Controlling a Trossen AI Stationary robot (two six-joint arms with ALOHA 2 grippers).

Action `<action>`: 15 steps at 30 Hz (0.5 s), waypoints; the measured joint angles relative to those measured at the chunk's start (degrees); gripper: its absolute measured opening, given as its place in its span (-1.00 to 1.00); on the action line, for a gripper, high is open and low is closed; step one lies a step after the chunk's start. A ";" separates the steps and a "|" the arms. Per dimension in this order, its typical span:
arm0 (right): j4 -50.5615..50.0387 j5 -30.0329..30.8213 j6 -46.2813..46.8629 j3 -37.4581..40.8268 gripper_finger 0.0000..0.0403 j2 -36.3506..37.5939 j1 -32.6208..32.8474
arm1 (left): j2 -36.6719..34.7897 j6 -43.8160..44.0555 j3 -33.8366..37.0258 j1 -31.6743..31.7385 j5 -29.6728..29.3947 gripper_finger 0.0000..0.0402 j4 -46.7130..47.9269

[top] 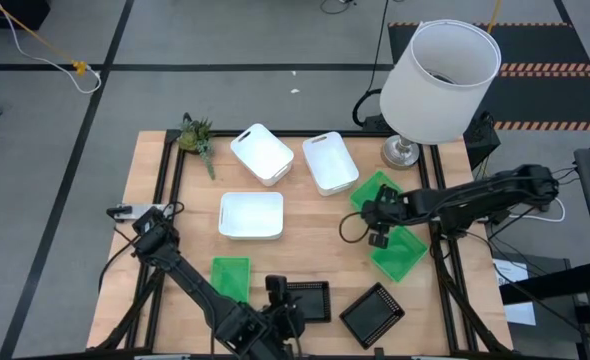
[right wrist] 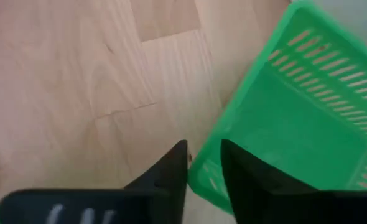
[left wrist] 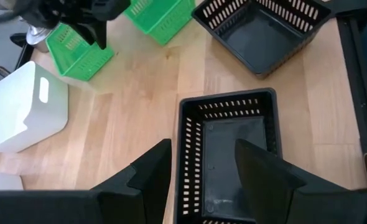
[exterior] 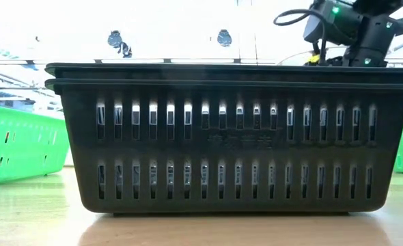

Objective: Stack baskets by color
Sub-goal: Stack the top green bin into the bottom left green bin

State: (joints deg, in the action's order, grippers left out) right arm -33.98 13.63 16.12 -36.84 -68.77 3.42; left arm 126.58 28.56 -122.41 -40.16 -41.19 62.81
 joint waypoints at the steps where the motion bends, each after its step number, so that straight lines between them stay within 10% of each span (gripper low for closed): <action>1: 0.02 -0.17 0.70 0.00 -0.68 -0.46 -0.27 | 0.00 -0.20 0.00 0.02 0.00 -0.11 0.00; 15: -3.21 -3.18 8.19 -1.54 -0.97 3.21 -1.00 | 0.02 -1.84 0.02 0.02 0.02 -0.11 0.00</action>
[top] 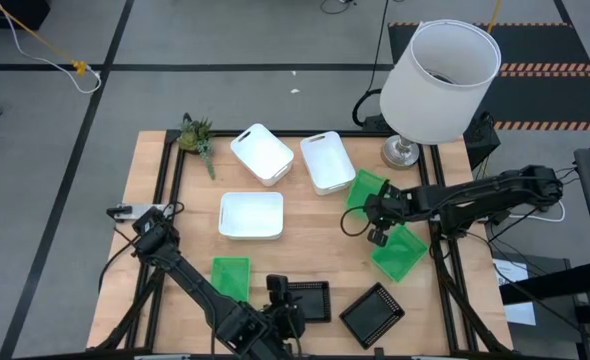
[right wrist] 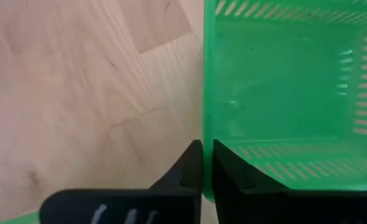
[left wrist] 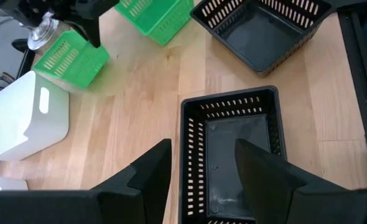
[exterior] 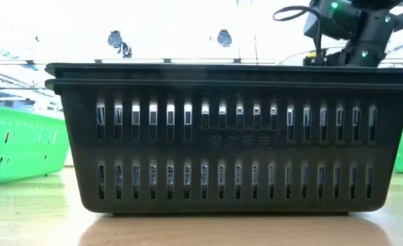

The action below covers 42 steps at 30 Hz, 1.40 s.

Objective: Stack baskets by color
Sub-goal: Stack the top green bin into the bottom left green bin

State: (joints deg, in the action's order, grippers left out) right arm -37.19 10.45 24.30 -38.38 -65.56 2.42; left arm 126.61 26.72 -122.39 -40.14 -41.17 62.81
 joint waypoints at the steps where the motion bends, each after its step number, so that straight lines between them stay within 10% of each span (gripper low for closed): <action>1: -0.95 0.10 0.41 -0.61 -0.97 0.42 0.42 | 0.00 0.00 0.00 0.00 0.00 -0.11 0.01; 24: -5.95 15.02 2.18 -18.23 -0.99 0.42 20.10 | 0.02 0.23 0.00 0.00 -3.23 -0.11 -0.01; 42: -6.05 16.48 -7.64 -39.41 -0.97 -22.06 25.04 | 0.09 -5.33 -4.42 0.37 -5.56 -0.11 0.42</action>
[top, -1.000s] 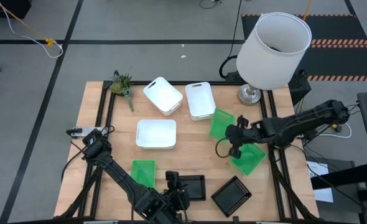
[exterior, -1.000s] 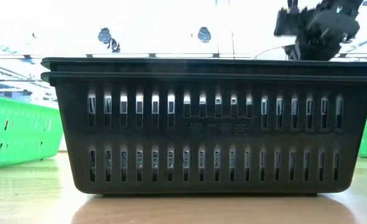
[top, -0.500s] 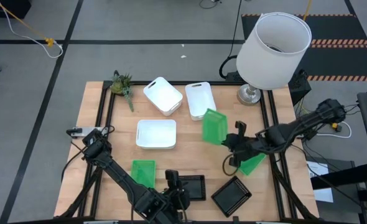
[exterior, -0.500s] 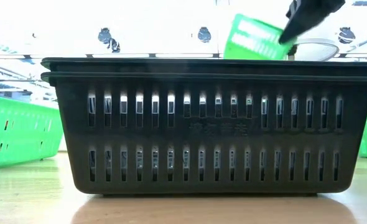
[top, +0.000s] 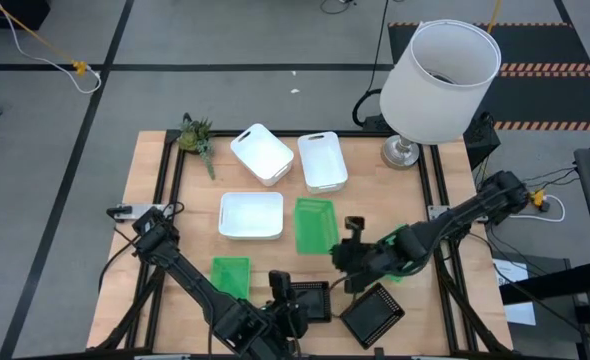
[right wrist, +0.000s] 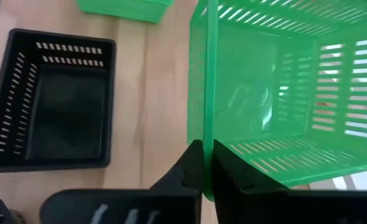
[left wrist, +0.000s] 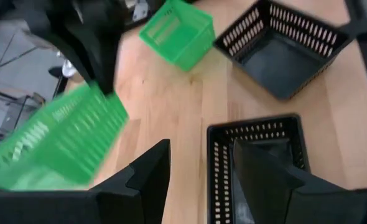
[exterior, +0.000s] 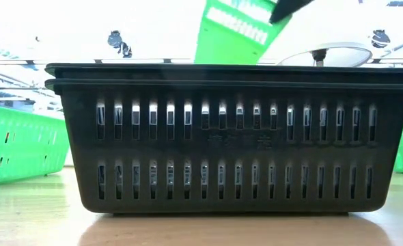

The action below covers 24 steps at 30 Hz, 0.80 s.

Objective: Stack baskets by color
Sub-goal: Stack the top green bin into the bottom left green bin

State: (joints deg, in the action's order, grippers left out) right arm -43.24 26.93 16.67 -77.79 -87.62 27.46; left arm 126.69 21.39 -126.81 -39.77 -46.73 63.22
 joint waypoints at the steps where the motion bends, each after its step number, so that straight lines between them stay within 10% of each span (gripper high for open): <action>1: 0.03 -0.01 -0.63 -1.11 -0.97 -1.06 0.07 | 0.00 -0.52 -1.00 0.00 -0.01 -0.11 0.17; 24: -0.48 -1.72 -0.85 -5.69 -0.97 -7.38 -1.20 | -1.03 -1.22 -7.50 8.94 6.02 -0.11 14.68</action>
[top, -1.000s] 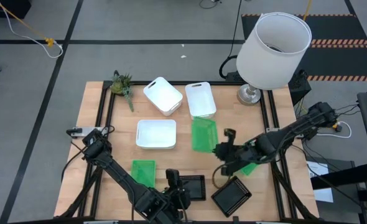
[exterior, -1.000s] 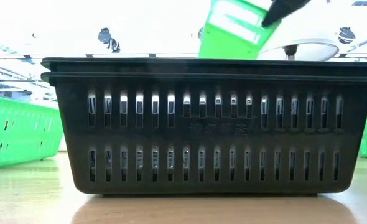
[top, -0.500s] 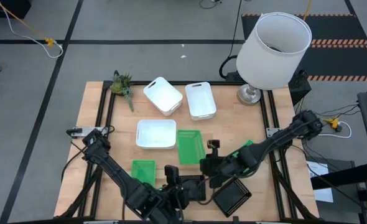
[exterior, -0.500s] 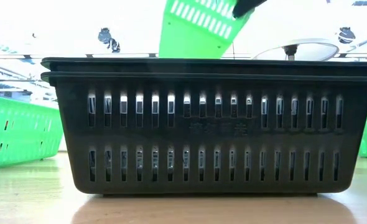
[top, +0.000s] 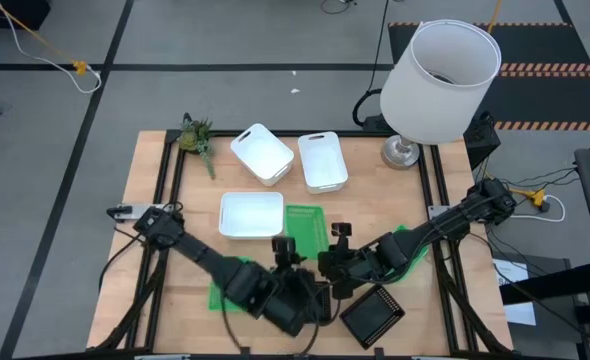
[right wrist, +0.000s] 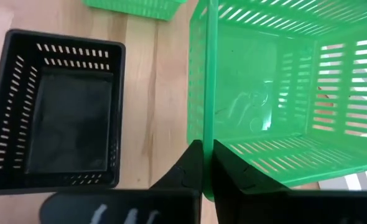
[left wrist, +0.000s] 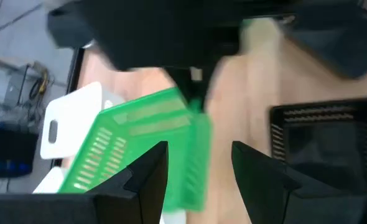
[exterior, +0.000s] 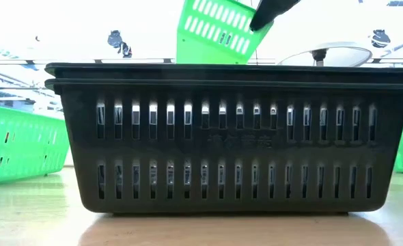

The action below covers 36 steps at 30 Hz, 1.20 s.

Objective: Stack baskets by color
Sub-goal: Stack the top green bin into the bottom left green bin

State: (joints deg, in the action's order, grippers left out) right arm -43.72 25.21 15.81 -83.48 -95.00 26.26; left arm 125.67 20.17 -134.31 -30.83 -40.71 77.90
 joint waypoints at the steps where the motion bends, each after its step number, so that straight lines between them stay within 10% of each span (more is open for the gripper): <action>1: -0.03 0.00 0.00 0.00 -0.97 -0.02 0.00 | 0.00 0.35 0.44 0.57 0.02 -0.11 0.10; 20: -1.73 0.24 0.50 0.07 -0.97 -0.02 0.11 | -0.02 0.54 7.06 4.33 4.85 -0.15 -1.20; 36: -1.64 0.60 -1.96 0.07 -0.93 -0.02 0.30 | -0.02 -1.09 7.07 4.83 5.22 -0.94 -1.56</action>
State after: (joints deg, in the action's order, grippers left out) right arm -45.36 25.81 13.86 -83.42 -95.02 26.56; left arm 125.64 19.08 -127.24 -26.00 -35.48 76.34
